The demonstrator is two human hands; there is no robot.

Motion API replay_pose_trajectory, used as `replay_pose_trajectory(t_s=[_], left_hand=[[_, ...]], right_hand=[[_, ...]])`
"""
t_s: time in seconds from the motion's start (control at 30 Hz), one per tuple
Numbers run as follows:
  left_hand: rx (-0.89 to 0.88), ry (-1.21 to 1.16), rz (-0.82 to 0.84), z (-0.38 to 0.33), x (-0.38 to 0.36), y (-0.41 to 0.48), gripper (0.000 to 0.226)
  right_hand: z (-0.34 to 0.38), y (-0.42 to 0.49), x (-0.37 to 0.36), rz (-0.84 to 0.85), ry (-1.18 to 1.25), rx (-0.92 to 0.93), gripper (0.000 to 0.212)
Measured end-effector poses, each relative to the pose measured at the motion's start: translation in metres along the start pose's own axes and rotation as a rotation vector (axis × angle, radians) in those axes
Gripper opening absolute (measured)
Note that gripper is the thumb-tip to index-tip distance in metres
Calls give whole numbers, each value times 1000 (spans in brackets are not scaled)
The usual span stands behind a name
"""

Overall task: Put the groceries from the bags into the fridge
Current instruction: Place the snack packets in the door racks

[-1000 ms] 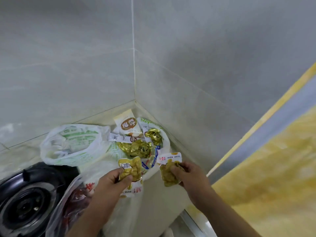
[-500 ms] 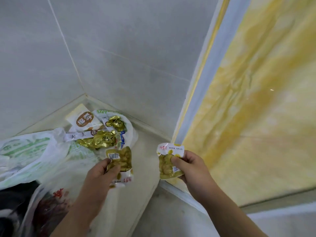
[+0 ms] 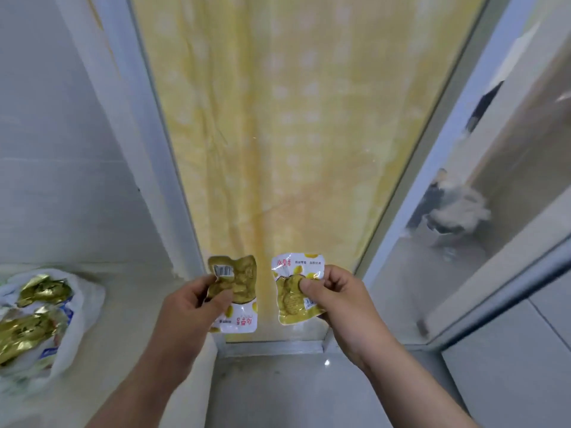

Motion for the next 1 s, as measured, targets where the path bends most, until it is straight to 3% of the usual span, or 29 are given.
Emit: replay_pose_trajectory(t_s=[0.07,0.17,0.27,0.37,0.43,0.6,0.7,1.0], left_hand=[[7,8,68,3,-40,-8,25],[3,31,198,1,-99,-30,26],[-8,32,293,1,-150,-58,30],[-55,63,428,1,-197,-86,25],[-85,70,496,1,-229,-98,15],[-118,95,683,-7,-313,-124,27],[-118,60,795,-14,-362,-135,18],[-91,-20,1201,-18,-503,-156,19]], right_hand=[[-6,-20,39,-82,53,-18,6],[-17,-54,92,-219,113,-32,14],[-21,-96,137,-326,130,-28,2],[-16,-137,180,-435,137,-1,16],[-8,-164,211,-518,133,36,15],[5,-224,279,-766,150,82,11],[16,-253,311,-902,161,125,12],[48,-303,377,-1261,105,203,38]])
Point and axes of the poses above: each hand's wrist, its own y-axis towards the middle knuckle, its own x-axis out of the back of the hand, z = x × y, the point moved 6 cm from there along y, towards the middle knuckle, and after that the axes turned 9 degrees about -y, right-handed, at the moved point
